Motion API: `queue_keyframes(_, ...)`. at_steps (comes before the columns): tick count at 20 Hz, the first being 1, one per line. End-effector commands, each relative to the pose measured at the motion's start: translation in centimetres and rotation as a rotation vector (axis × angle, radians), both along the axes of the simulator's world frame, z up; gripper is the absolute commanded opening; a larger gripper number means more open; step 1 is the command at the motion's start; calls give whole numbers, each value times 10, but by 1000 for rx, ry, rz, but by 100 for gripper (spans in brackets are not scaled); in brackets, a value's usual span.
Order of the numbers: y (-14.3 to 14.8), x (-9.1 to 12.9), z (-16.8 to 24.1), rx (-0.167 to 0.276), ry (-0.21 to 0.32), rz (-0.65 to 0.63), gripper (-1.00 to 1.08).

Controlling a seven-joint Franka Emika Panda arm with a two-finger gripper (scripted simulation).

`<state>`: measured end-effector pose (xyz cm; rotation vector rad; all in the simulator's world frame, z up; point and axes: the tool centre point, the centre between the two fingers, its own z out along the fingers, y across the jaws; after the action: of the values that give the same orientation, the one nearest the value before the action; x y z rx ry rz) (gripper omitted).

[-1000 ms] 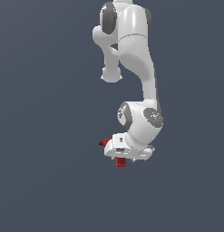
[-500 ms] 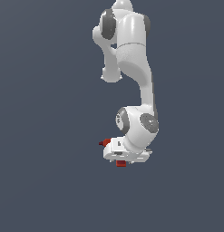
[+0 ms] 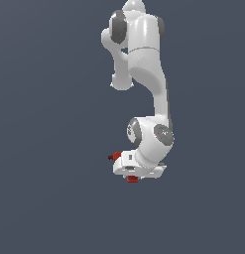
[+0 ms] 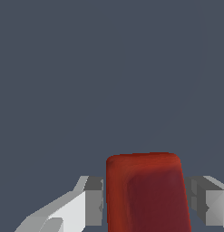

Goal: Pick up the object and move it to a goal position.

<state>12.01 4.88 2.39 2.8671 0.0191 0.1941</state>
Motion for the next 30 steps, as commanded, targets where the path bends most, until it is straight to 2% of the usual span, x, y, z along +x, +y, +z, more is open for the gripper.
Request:
queue_keyframes(1,-2,0,-3,-1,1,-2,-100)
queue_keyframes(8,1,-3,6,0,-1,0,-100)
queue_keyframes(14,5,-14,24,0,-1,0,-100)
queue_keyframes(30,25,-71,120,0,1,-2,-100)
